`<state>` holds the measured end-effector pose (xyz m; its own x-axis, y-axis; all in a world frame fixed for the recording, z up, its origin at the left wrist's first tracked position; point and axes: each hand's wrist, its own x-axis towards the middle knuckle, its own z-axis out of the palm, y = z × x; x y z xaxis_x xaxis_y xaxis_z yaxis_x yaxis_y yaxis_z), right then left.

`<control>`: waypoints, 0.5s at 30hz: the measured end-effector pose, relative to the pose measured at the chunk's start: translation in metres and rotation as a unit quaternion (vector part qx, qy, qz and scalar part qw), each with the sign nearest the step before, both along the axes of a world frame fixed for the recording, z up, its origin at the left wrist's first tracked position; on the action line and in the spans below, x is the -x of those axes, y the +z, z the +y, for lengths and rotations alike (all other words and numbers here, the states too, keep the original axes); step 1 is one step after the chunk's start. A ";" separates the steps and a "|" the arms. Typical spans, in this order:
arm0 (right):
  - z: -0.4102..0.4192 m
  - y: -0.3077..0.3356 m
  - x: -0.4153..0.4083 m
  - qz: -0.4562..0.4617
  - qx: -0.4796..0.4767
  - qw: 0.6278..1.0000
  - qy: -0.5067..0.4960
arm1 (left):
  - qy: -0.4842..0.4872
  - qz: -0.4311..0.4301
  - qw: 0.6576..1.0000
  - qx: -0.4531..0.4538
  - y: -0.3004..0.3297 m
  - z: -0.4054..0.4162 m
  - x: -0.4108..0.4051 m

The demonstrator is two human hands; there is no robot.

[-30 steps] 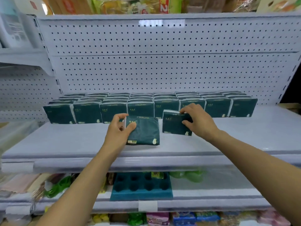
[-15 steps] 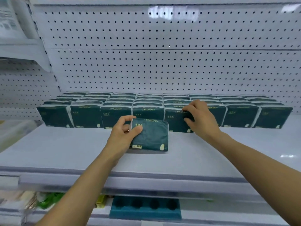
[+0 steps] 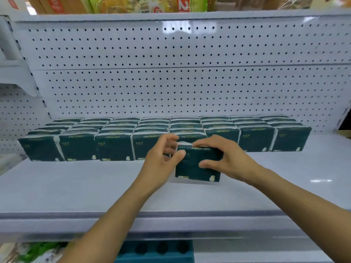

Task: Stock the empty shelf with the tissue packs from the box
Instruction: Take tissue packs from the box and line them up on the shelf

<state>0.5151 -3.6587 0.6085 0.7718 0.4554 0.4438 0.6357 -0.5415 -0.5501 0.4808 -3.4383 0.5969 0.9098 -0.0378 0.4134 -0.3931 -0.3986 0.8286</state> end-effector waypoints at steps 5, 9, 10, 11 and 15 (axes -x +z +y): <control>-0.058 -0.013 -0.009 -0.030 0.055 0.995 -0.079 | 0.127 -0.188 0.921 -0.317 -0.007 -0.015 -0.044; -0.074 -0.014 -0.021 -0.090 0.116 0.977 -0.153 | 0.174 -0.234 0.826 -0.483 -0.015 -0.023 -0.074; -0.074 -0.016 -0.025 -0.118 0.128 0.971 -0.167 | 0.178 -0.241 0.814 -0.498 -0.015 -0.024 -0.078; -0.073 -0.018 -0.028 -0.145 0.136 0.964 -0.178 | 0.182 -0.249 0.805 -0.507 -0.015 -0.024 -0.082; -0.071 -0.027 -0.042 -0.202 0.155 0.943 -0.213 | 0.188 -0.269 0.793 -0.514 -0.016 -0.026 -0.089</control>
